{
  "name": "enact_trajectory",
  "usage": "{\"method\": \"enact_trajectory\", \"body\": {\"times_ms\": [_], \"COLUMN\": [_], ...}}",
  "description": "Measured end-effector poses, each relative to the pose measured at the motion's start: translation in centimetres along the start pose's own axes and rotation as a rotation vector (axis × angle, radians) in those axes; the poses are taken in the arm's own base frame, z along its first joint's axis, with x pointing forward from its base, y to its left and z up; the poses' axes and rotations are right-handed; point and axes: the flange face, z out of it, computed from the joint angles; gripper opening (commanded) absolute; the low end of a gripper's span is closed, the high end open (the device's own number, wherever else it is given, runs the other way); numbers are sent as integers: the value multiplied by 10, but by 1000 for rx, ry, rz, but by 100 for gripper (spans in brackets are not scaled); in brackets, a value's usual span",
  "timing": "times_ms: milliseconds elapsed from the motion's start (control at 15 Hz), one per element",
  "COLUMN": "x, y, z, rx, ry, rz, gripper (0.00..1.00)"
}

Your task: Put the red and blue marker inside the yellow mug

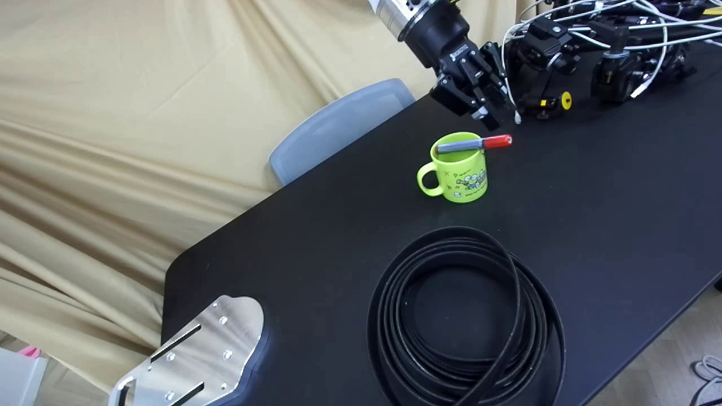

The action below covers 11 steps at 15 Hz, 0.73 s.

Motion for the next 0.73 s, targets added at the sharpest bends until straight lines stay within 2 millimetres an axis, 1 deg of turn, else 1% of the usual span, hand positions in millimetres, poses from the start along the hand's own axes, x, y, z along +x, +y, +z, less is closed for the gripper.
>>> {"method": "enact_trajectory", "body": {"times_ms": [67, 267, 400, 533, 733], "x": [2, 3, 2, -2, -16], "y": [0, 0, -2, -4, -5], "z": [0, -2, -6, -14, -29], "rx": [0, -19, -37, -54, -105], "ry": [0, 4, 12, 32, 72], "rz": [-5, -23, -34, -38, -38], "gripper": [78, 100, 100, 100, 100]}}
